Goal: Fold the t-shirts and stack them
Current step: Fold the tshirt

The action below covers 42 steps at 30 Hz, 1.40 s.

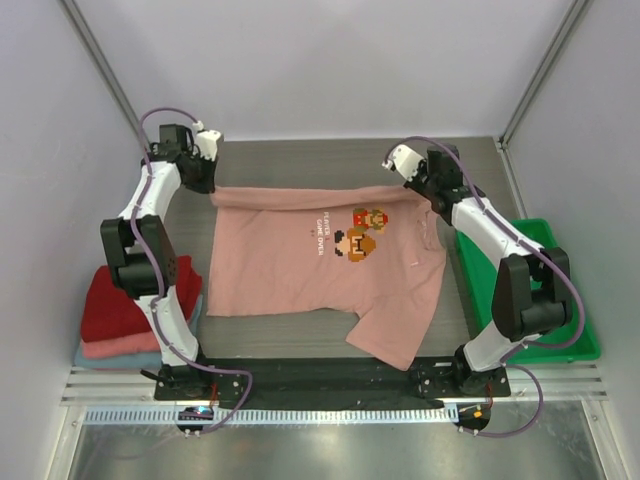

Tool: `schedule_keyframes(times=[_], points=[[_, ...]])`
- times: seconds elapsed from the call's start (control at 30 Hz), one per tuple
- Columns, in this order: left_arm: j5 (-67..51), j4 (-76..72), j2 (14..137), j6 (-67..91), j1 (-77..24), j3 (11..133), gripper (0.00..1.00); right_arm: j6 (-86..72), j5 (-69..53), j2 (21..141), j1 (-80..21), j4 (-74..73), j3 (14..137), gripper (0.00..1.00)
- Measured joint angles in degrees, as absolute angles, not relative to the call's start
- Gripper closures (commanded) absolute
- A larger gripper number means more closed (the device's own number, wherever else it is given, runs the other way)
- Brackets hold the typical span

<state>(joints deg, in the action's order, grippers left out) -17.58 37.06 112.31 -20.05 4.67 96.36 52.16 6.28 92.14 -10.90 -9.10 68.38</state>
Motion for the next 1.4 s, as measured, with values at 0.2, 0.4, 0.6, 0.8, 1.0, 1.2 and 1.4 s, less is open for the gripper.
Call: schedule_keyframes(times=[0.2, 0.4, 0.6, 0.8, 1.0, 1.2, 1.4], points=[[-17.52, 37.04, 110.72, -21.43, 5.26, 92.64, 1.00, 50.74, 5.19, 89.76, -11.38, -9.98, 65.21, 0.99], [-17.56, 37.17, 107.33, -22.09, 5.39, 87.29, 1.00, 49.69, 4.47, 87.42, -11.79, -10.92, 60.62, 0.99], [-17.76, 39.24, 103.92, -22.83, 5.41, 82.61, 0.87, 47.68, 2.83, 83.05, -12.23, -15.07, 56.18, 0.81], [-18.81, 44.03, 96.27, -22.81, 6.72, 74.81, 0.52, 41.67, -1.43, 73.12, -13.58, -25.39, 55.55, 0.55], [-19.11, 43.51, 97.82, -20.45, 5.78, 82.74, 0.61, 39.48, -6.92, 76.93, -14.02, -27.99, 61.65, 0.62], [-19.29, 43.40, 108.53, -19.88, 1.30, 90.41, 0.64, 38.81, -12.38, 95.81, -14.02, -30.55, 70.00, 0.60], [-19.29, 44.47, 114.28, -19.49, 0.03, 91.77, 0.63, 38.59, -14.37, 105.03, -14.02, -33.26, 76.09, 0.60]])
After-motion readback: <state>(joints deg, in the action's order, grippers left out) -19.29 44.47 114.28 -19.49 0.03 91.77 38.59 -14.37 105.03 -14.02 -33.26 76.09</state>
